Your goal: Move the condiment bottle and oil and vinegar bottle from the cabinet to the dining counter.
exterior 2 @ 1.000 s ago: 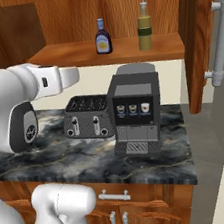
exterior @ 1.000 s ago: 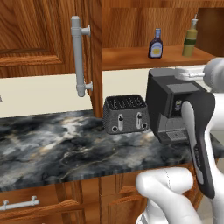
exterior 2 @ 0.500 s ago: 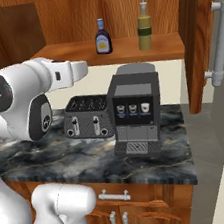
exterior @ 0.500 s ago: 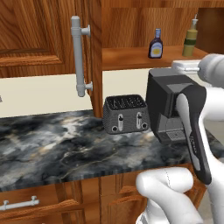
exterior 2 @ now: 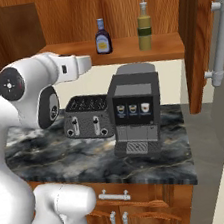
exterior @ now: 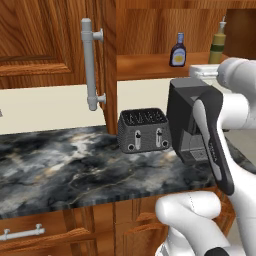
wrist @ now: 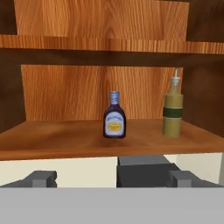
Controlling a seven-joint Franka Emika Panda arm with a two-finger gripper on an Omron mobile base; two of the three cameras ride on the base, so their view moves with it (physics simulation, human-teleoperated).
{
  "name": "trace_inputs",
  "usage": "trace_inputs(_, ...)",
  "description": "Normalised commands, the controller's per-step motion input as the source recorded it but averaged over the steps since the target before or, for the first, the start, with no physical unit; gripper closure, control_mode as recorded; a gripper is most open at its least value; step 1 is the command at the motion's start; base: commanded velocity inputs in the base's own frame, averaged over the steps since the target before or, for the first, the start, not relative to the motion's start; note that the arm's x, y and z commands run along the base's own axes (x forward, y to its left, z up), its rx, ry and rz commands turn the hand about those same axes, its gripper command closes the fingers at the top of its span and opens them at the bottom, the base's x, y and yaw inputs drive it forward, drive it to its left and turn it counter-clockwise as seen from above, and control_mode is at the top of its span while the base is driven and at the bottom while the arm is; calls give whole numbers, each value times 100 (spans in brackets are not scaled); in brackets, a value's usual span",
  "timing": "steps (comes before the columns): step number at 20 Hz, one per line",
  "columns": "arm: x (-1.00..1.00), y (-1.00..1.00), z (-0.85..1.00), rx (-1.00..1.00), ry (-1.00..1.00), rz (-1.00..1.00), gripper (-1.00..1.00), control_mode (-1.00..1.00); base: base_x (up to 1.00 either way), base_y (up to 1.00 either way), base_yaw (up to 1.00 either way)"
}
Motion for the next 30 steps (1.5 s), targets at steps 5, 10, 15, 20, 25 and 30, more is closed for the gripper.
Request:
trace_inputs(5, 29, 0, 0, 0, 0, 0, -100, -100, 0, 0, 0)
trace_inputs(10, 59, 0, 9, 0, 0, 0, -100, -100, 0, 0, 0)
trace_inputs(15, 41, -6, 10, 0, 0, 0, -100, -100, 0, 0, 0)
trace_inputs(20, 26, -12, 11, -1, -1, 0, -100, -100, 0, 0, 0)
trace_inputs(25, 42, -15, 10, 0, -4, 0, -100, -100, 0, 0, 0)
trace_inputs(30, 49, -8, 10, 0, -7, 0, -100, -100, 0, 0, 0)
